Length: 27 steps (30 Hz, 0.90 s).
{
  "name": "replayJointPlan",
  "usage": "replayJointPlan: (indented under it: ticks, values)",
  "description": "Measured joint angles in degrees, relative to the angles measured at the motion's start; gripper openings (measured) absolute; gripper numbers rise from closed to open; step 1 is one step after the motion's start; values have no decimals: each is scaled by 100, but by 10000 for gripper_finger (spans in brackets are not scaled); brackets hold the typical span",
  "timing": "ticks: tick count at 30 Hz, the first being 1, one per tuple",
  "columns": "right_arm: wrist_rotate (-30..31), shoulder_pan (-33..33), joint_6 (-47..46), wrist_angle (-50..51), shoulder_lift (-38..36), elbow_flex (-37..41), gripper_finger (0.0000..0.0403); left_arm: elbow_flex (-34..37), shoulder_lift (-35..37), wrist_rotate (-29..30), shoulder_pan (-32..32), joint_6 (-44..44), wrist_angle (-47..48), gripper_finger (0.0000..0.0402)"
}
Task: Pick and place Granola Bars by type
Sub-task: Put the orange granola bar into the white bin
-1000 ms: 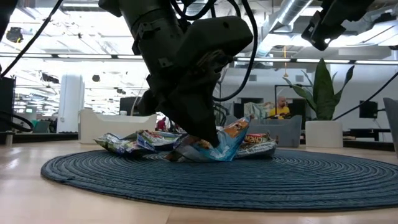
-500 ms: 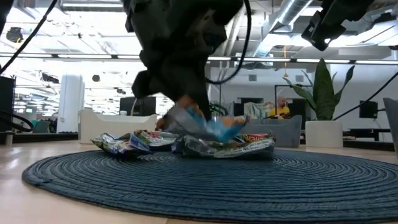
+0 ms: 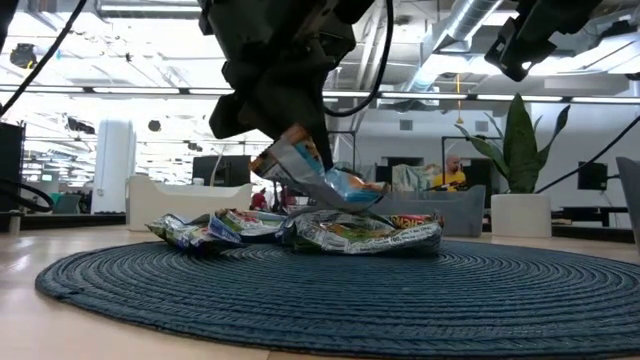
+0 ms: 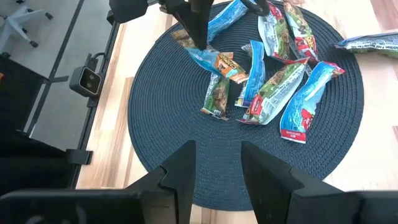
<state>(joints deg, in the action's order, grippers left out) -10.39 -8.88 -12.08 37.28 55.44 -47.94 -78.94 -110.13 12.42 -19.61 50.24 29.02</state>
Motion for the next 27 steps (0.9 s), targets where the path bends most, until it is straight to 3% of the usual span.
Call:
replayJointPlan:
  ticks: [19,27]
  values:
    - [154,2,7,-19,-2,0,119,264,-351,-816,8,-182,-364,0]
    - [159,2,4,-102,0,0,119,223,-496,-808,-19,-267,-398,0]
